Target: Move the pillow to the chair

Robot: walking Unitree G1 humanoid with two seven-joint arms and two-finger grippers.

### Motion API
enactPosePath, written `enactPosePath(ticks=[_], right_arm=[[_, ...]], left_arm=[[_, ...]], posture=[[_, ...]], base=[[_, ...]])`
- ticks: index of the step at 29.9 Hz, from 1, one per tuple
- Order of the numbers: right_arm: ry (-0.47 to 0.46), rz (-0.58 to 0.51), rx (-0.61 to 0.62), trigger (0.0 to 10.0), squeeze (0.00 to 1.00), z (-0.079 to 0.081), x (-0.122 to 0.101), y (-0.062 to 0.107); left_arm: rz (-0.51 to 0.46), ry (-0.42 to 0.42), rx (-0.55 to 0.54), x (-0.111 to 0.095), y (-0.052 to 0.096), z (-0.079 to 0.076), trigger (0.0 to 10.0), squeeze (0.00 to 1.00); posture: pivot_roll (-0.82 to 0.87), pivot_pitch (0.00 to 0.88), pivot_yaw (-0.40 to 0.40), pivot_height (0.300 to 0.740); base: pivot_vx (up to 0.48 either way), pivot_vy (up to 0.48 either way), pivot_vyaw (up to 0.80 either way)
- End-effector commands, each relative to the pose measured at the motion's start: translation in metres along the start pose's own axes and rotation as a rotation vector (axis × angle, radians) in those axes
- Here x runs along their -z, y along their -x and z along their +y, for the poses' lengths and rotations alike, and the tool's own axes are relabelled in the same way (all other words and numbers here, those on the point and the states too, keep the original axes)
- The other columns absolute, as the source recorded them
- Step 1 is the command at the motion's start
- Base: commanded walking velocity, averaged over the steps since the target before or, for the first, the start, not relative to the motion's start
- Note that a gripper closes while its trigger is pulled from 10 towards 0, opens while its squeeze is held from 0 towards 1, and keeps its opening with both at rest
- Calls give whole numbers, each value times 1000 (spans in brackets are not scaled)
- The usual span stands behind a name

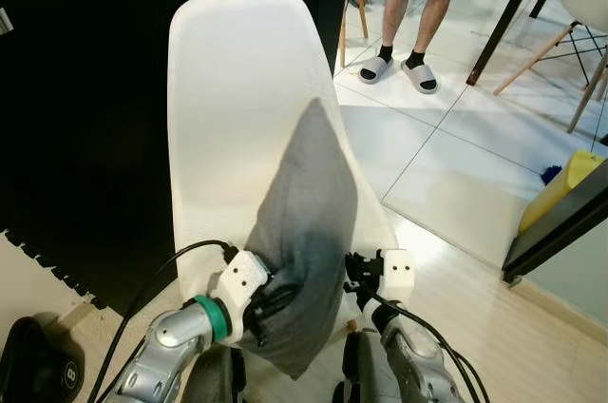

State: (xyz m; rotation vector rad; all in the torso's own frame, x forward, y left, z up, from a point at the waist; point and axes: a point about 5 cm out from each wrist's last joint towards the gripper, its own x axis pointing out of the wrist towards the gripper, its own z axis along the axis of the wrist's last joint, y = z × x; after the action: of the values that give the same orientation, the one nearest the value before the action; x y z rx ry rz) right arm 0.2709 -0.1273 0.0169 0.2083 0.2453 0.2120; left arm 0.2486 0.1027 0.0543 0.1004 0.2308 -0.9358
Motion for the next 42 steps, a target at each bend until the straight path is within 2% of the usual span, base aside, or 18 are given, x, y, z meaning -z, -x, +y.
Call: enactPosePath(ticks=[1, 13, 17, 21, 22, 23, 24, 25, 26, 27, 29, 30, 31, 36, 39, 40, 41, 42], right_arm=[[-3, 27, 8, 10000, 0, -1, 6, 3], [4, 23, 14, 10000, 0, -6, 5, 2], [12, 21, 17, 10000, 0, -10, 3, 3], [18, 22, 20, 10000, 0, -14, 2, 4], [21, 23, 22, 10000, 0, -15, 2, 5], [24, 25, 23, 10000, 0, -16, 2, 5], [24, 25, 23, 10000, 0, -16, 2, 5], [26, 26, 23, 10000, 0, -17, 3, 5], [26, 26, 23, 10000, 0, -17, 3, 5], [27, 27, 23, 10000, 0, -17, 3, 6], [27, 27, 23, 10000, 0, -17, 3, 6], [27, 28, 23, 10000, 0, -18, 3, 6], [28, 28, 23, 10000, 0, -17, 3, 6], [30, 30, 21, 10000, 0, -17, 4, 6], [29, 30, 21, 10000, 0, -18, 3, 6], [29, 29, 21, 10000, 0, -17, 3, 5], [30, 28, 22, 10000, 0, -16, 4, 5], [30, 28, 22, 10000, 0, -16, 4, 5]], left_arm=[[77, 53, 51, 18, 1, -12, 10000, 1000], [-91, 87, 80, -15, 0, -6, 10000, 1000], [-177, 120, 98, -34, 4, -1, 10000, 1000], [-216, 105, 115, -45, 8, 1, 10000, 1000], [-232, 96, 123, -49, 9, 1, 10000, 945], [-258, 85, 120, -56, 11, 2, 10000, 529], [-258, 85, 120, -56, 11, 2, 10000, 529], [-293, 76, 100, -64, 12, 4, 10000, 184], [-293, 76, 100, -64, 12, 4, 10000, 184], [-324, 77, 85, -71, 12, 7, 10000, 90], [-330, 78, 82, -72, 12, 7, 10000, 90], [-350, 73, 65, -76, 12, 9, 10000, 20], [-364, 70, 53, -79, 12, 10, 10000, 0], [-472, 110, 16, -102, 18, 17, 10000, 0], [-500, 122, -35, -106, 20, 23, 10000, 0], [-487, 127, -94, -103, 19, 30, 10000, 0], [-383, 96, -289, -84, 19, 47, 10000, 0], [-383, 96, -289, -84, 19, 47, 10000, 0]], posture=[[-25, 42, 36, 620], [-24, 39, 34, 620], [-24, 37, 31, 620], [-24, 34, 28, 620], [-26, 32, 26, 620], [-26, 32, 26, 620], [-26, 32, 26, 620], [-27, 28, 25, 620], [-27, 28, 25, 620], [-27, 28, 25, 620], [-27, 28, 25, 620], [-26, 25, 23, 620], [-26, 25, 22, 620], [-26, 23, 23, 620], [-24, 21, 24, 620], [-23, 19, 26, 620], [-23, 17, 28, 620], [-23, 17, 28, 620]], base=[[0, 0, 0], [0, 0, 0], [0, 0, 0], [0, 0, 0], [0, 0, 0], [0, 0, 0], [0, 0, 0], [0, 0, 0], [0, 0, 0], [0, 0, 0], [0, 0, 0], [0, 0, 0], [0, 0, 0], [0, 0, 0], [0, 0, 0], [0, 0, 0], [0, 0, 0], [0, 0, 0]])
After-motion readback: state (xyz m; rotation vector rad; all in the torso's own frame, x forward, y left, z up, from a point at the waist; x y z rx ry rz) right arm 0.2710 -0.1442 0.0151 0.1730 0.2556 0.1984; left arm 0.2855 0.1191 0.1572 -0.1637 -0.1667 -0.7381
